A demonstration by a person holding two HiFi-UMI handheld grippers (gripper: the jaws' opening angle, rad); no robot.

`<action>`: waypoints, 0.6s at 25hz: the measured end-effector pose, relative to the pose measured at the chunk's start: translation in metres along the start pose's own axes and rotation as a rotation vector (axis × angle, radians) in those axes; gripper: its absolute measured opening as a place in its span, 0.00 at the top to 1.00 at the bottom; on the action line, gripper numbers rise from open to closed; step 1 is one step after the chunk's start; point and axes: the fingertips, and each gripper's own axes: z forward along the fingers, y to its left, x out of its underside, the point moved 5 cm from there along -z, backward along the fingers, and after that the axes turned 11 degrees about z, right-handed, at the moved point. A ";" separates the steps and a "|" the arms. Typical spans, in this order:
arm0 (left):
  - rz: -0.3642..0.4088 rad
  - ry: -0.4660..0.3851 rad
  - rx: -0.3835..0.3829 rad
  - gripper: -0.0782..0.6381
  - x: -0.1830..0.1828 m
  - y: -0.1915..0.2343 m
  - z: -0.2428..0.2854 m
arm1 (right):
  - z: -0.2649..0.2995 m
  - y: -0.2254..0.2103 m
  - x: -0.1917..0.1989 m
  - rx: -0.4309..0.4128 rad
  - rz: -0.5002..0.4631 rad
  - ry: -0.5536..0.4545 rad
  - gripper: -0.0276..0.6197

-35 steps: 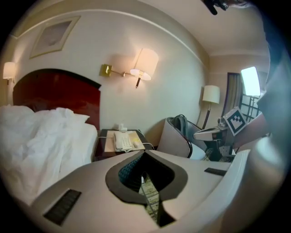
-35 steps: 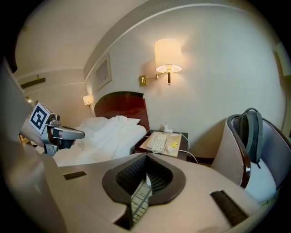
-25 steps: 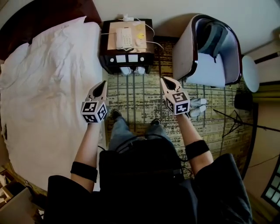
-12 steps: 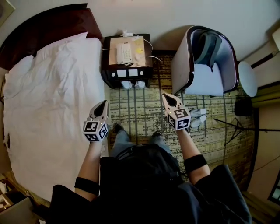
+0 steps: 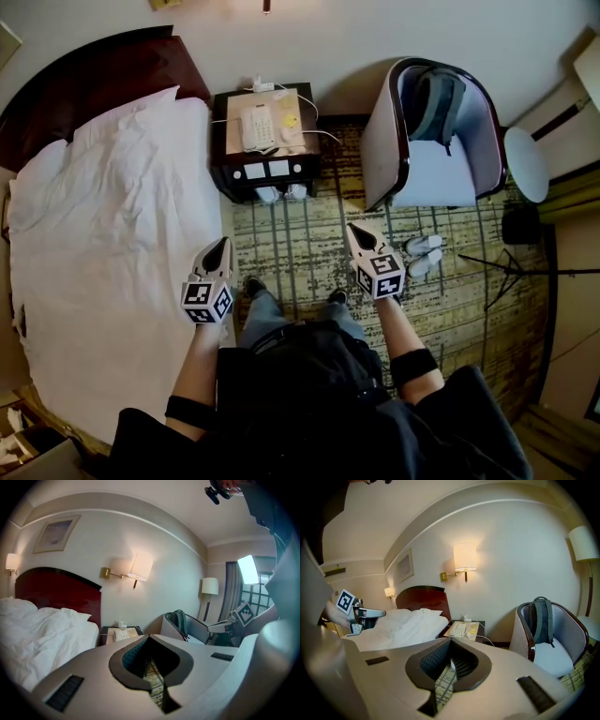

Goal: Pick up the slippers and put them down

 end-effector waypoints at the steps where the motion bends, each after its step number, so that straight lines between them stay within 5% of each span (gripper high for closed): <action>1: 0.006 0.001 0.004 0.88 -0.001 -0.001 0.002 | -0.001 -0.001 0.002 0.003 0.003 0.002 0.95; 15: 0.048 0.024 0.034 0.88 -0.012 -0.025 0.024 | -0.021 -0.028 0.014 0.021 0.048 -0.019 0.95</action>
